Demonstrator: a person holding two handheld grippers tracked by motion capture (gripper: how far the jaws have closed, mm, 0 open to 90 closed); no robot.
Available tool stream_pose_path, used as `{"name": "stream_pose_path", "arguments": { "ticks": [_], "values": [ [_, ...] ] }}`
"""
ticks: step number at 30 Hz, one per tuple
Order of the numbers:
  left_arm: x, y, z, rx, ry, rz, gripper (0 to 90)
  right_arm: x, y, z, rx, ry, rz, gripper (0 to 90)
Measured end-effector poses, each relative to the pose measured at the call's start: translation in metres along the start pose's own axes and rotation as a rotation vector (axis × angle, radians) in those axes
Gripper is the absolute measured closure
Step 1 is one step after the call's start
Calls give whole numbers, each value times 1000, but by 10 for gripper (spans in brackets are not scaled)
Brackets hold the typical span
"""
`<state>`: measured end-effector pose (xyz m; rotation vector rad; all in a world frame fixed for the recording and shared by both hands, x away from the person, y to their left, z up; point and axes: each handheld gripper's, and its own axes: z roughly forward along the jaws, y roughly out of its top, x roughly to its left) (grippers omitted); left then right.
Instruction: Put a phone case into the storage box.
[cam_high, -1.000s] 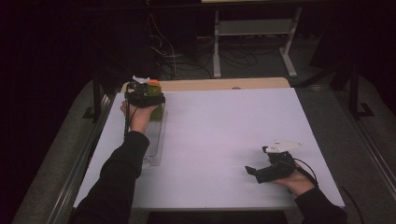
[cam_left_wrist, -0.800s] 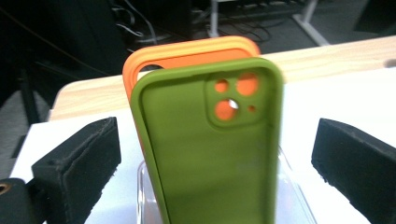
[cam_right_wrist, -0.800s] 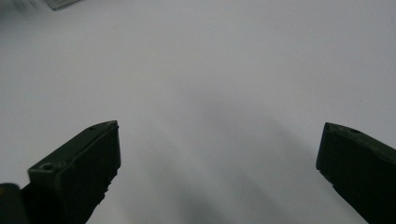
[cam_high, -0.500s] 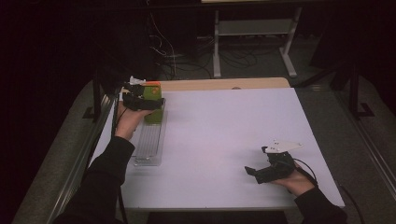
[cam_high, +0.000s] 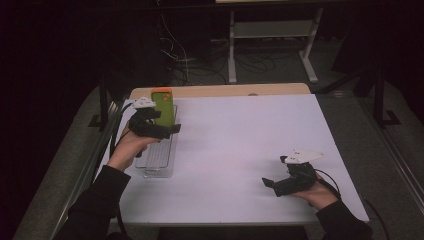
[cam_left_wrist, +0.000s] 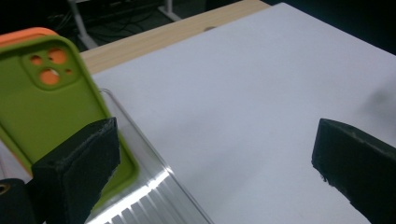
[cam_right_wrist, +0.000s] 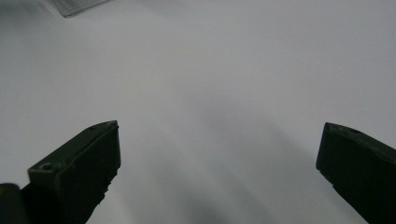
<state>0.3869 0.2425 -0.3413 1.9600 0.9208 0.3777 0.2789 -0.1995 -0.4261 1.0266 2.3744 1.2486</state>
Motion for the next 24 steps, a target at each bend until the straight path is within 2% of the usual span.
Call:
{"name": "stream_pose_path", "arguments": {
  "ticks": [4,8,12,17,24],
  "values": [
    [-11,-12,-7,-15,-34,23,6,1,3,-3,-14,8,-4,0],
    [-22,-25,-11,0,-57,48,5,1,7,-6,-32,12,-11,0],
    [-31,-40,-13,1,-75,50,6,2,10,-7,-33,17,-9,0],
    [-38,-56,-14,40,-80,97,6,2,12,-8,-40,17,-20,0],
    [-47,-79,-15,77,-98,112,6,3,14,-10,-51,13,-21,0]
  ]
}}
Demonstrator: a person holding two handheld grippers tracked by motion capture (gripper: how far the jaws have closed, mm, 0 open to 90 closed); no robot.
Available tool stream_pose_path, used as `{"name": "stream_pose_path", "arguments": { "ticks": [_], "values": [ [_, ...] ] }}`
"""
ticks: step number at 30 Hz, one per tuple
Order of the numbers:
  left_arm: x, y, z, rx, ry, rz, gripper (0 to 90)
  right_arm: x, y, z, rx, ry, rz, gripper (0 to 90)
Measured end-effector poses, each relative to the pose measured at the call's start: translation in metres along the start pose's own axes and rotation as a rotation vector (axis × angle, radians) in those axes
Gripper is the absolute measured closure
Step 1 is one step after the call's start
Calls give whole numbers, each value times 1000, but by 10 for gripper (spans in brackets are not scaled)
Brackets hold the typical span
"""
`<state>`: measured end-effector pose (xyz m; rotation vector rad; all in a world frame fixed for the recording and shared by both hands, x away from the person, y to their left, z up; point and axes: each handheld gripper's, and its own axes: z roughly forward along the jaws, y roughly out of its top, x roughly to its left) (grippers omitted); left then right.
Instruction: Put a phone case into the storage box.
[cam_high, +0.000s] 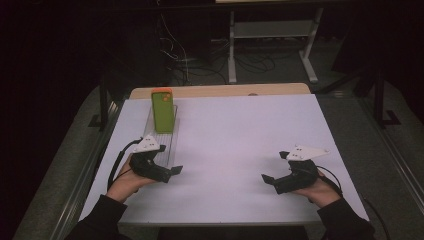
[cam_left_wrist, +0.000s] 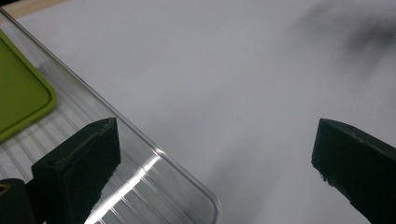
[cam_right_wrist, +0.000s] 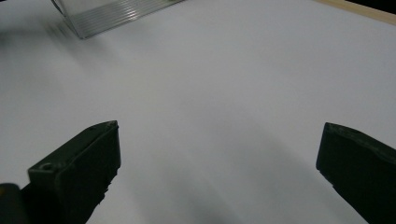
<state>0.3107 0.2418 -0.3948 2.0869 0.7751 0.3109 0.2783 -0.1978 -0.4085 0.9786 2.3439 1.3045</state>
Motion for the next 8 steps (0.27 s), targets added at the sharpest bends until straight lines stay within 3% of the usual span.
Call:
{"name": "stream_pose_path", "arguments": {
  "ticks": [8],
  "values": [
    [0,-5,0,7,-7,0,6,0,1,1,5,5,-2,0]
  ]
}}
